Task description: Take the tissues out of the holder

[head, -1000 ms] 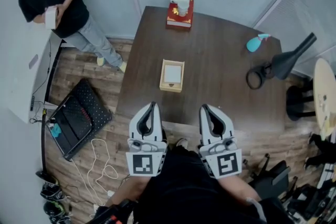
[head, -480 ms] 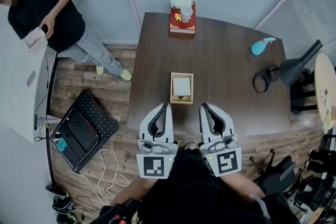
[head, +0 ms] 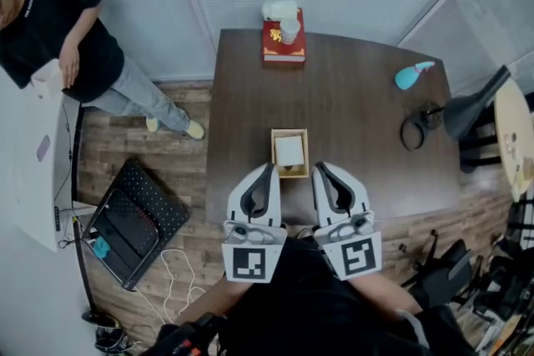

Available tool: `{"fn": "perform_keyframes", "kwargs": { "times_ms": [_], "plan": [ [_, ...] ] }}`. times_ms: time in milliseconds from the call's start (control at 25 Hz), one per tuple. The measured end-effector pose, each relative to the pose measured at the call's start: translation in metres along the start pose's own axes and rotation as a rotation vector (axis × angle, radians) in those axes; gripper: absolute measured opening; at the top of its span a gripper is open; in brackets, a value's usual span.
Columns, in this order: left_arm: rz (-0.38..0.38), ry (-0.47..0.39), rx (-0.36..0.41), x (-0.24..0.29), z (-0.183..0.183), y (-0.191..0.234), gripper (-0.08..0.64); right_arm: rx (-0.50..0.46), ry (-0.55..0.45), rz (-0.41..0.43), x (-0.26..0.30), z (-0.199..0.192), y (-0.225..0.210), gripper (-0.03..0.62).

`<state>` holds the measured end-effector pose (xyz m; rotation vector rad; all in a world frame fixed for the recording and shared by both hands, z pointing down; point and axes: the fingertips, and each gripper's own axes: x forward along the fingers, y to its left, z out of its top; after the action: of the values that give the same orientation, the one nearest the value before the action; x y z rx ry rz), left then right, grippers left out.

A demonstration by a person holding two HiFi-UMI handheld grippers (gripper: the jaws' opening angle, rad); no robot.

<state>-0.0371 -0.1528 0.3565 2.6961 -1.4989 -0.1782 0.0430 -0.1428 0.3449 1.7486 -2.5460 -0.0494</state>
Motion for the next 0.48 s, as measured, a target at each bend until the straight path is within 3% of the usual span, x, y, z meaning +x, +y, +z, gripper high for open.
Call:
{"fn": "perform_keyframes", "kwargs": {
  "times_ms": [480],
  "plan": [
    [-0.053, -0.024, -0.014, 0.016, 0.001, 0.022, -0.002, 0.0, 0.035, -0.039, 0.024, -0.007, 0.005, 0.009]
  ]
}}
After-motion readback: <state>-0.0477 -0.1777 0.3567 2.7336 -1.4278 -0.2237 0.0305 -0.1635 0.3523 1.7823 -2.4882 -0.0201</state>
